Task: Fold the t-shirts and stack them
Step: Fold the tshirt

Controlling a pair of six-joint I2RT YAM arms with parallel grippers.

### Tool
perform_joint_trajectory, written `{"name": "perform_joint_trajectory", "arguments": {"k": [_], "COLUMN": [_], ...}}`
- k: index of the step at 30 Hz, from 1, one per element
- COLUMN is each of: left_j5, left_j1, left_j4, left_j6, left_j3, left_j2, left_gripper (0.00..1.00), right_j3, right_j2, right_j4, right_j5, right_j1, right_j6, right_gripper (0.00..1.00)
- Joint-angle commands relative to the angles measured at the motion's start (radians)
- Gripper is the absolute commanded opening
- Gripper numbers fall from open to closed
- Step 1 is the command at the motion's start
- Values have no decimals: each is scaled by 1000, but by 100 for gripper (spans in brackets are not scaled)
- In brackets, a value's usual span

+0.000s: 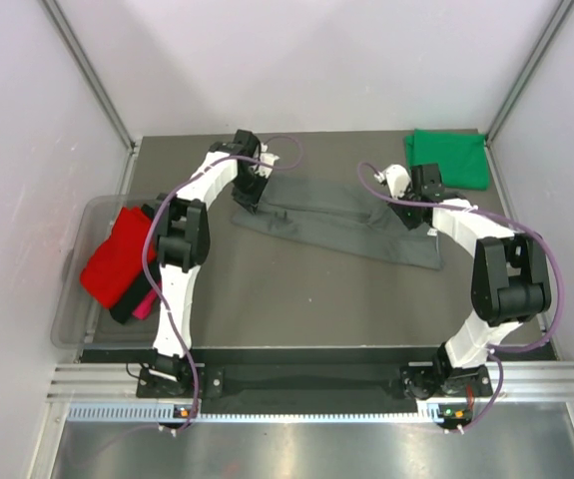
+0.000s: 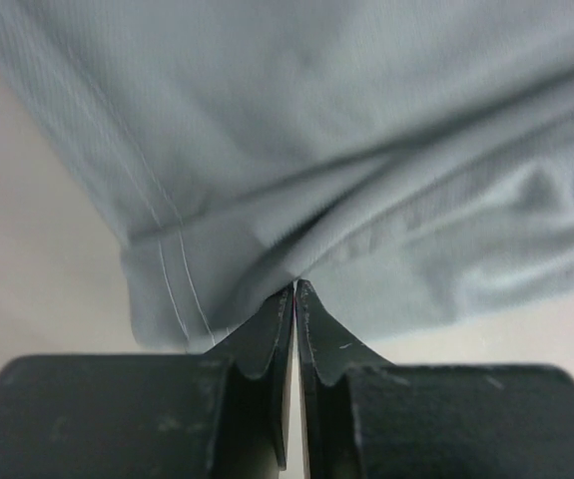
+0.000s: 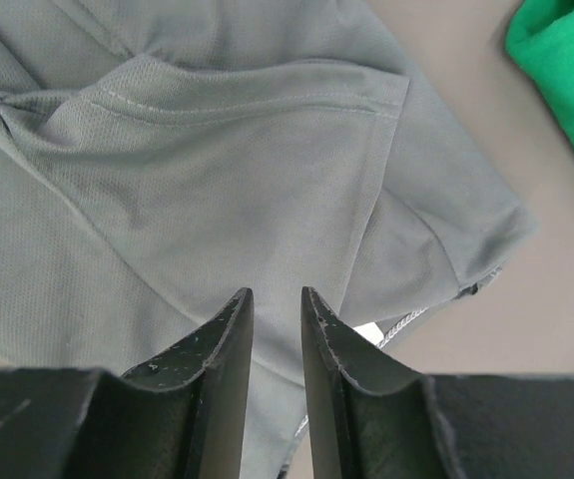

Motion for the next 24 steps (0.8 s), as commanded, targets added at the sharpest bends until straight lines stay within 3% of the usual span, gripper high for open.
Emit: {"name": "perform_joint_trajectory", "arguments": {"k": [1,7,12,20,24], "left_j5": [15,-61,-107,-89,-34], "left_j1": [3,4,15,38,38], "left_j4": [20,81,124,174,248], "left_j6": [6,-17,-30,-62,-59], "left_j3": [106,240,256,24,-167], "left_j2": [52,110,98,-61,-175], "left_gripper": [8,7,8,11,11], "right_j3": [-10,-30,-39,-10,53], "right_j2": [-7,-27,-36,-43,-21], "right_j4": [46,51,52,72,40], "right_j5": [-19,-4,13,56,-68], "right_j1": [-14,-15,-17,-75,-168], "right_j6": [19,20,25,86,138], "right_gripper": [26,26,26,29,34]}}
